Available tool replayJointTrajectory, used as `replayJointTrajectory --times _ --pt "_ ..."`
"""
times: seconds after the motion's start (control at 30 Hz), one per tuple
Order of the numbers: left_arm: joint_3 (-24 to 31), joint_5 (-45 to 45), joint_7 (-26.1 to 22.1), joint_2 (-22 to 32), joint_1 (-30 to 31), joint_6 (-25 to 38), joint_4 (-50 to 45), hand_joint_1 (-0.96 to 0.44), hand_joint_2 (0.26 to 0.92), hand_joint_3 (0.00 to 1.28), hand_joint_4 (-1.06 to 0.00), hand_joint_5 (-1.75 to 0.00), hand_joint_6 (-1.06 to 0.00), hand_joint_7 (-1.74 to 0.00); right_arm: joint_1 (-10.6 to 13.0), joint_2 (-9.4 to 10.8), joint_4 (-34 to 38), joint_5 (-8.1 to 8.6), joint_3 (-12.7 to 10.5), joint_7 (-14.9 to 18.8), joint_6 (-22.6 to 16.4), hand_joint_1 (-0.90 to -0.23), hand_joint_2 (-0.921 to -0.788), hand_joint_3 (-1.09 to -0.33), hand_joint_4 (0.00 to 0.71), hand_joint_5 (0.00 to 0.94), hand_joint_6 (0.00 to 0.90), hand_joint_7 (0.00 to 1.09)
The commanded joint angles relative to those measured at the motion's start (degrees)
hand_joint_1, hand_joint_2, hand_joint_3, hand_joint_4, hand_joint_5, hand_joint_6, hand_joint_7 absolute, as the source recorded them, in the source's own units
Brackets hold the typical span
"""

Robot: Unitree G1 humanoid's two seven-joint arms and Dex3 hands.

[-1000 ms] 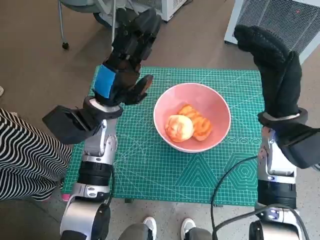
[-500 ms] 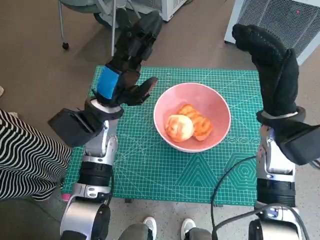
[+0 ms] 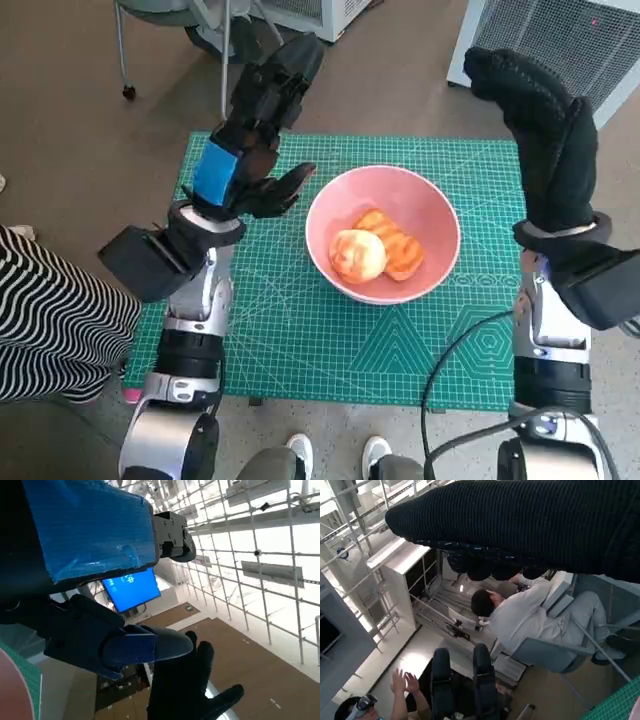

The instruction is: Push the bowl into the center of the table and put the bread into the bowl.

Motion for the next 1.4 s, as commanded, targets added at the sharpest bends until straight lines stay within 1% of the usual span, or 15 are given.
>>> replayJointTrajectory --times 0.03,0.23,0.43,0.83,1.17,1.4 --pt "-0.33 0.46 0.42 0.7 1.07 -0.25 -0.78 -0.74 0.921 0.41 -0.08 -0.14 0.0 -0.5 0.54 -0.52 0.7 -0.32 0.16 0.28 0.49 -0.694 -0.921 -0.743 0.14 0.001 0.003 0.46" --pt "-0.41 0.31 0.33 0.81 1.31 -0.58 -0.3 -0.74 0.921 0.41 -0.07 -0.15 0.0 -0.46 0.71 -0.11 0.91 -0.62 0.39 -0.09 0.19 -0.694 -0.921 -0.743 0.14 0.001 0.003 0.46" --pt "-0.62 0.12 0.25 0.82 1.7 -0.54 -0.55 -0.74 0.921 0.41 -0.07 -0.15 0.0 -0.44 0.82 0.39 1.28 -0.34 0.49 -0.14 0.03 -0.701 -0.921 -0.743 0.14 0.001 0.002 0.46" --pt "-0.43 -0.68 0.02 1.13 2.16 -0.01 -1.03 -0.76 0.921 0.4 -0.07 -0.16 0.0 -0.43 0.65 0.82 2.01 -0.11 0.45 -0.18 -0.25 -0.702 -0.921 -0.743 0.14 0.001 0.0 0.46" --pt "-0.19 -1.57 -0.69 1.26 2.58 -0.23 -0.41 -0.76 0.921 0.4 -0.06 -0.15 0.0 -0.42 0.68 1.32 1.99 -0.54 0.78 -0.69 -0.29 -0.701 -0.921 -0.748 0.141 0.001 0.0 0.46" --pt "-0.01 -1.86 -0.87 1.5 2.81 0.14 -0.6 -0.77 0.921 0.39 -0.07 -0.15 0.0 -0.42 0.57 1.29 2.08 -0.21 0.71 -0.57 -0.14 -0.704 -0.921 -0.75 0.143 0.002 0.0 0.46"
